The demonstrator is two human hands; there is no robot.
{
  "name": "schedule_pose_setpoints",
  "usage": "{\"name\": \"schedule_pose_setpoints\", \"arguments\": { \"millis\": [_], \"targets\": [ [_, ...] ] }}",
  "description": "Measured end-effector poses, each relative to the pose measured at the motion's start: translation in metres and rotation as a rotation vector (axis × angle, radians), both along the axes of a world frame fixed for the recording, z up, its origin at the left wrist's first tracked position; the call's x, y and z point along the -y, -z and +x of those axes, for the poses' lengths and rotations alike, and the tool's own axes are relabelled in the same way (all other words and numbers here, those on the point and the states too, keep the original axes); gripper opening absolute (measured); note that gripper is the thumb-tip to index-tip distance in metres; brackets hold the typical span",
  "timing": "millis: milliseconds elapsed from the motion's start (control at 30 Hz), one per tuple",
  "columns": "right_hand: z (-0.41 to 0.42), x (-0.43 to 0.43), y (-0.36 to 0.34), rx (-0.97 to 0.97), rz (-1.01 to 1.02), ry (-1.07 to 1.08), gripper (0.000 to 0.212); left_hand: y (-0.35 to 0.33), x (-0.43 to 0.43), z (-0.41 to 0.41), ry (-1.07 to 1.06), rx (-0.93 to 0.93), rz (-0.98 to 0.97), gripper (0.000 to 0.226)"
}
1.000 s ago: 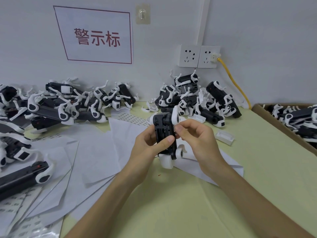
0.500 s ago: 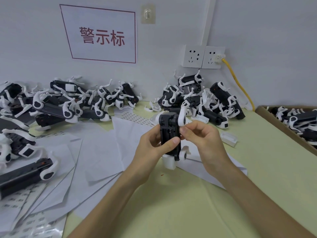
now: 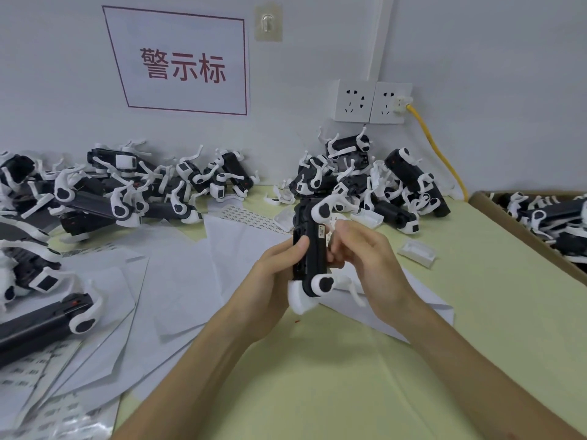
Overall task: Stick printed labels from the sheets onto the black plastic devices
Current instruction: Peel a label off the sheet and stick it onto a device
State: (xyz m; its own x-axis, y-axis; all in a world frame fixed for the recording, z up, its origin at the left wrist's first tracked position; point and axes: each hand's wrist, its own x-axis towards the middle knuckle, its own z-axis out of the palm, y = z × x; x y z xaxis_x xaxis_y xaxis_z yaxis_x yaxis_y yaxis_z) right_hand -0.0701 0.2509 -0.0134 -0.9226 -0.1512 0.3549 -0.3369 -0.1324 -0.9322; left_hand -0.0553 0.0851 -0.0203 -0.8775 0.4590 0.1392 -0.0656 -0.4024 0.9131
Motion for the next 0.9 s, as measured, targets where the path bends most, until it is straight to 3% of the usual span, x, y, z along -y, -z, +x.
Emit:
{"name": "schedule_pose_setpoints", "arguments": {
  "millis": [167,367,467,633,900],
  "targets": [
    [0.000,-0.002,0.003,-0.055,0.054,-0.004,0.048,0.000,-0.004,0.003,0.043,-0.002,-0.018,0.039],
    [-0.003,-0.006,0.004,0.007,0.054,-0.082,0.050,0.001,-0.007,0.006,0.069,0.015,-0.036,0.051],
    [-0.003,-0.008,0.005,0.042,0.061,-0.127,0.056,0.002,-0.006,0.005,0.042,0.017,-0.038,0.046],
    [-0.002,-0.013,0.003,0.062,0.058,-0.213,0.028,0.003,-0.006,0.005,0.010,0.012,-0.048,0.036],
    [-0.002,-0.015,-0.002,0.107,0.050,-0.277,0.020,0.000,-0.006,0.005,0.003,0.007,-0.058,0.049]
  ]
}}
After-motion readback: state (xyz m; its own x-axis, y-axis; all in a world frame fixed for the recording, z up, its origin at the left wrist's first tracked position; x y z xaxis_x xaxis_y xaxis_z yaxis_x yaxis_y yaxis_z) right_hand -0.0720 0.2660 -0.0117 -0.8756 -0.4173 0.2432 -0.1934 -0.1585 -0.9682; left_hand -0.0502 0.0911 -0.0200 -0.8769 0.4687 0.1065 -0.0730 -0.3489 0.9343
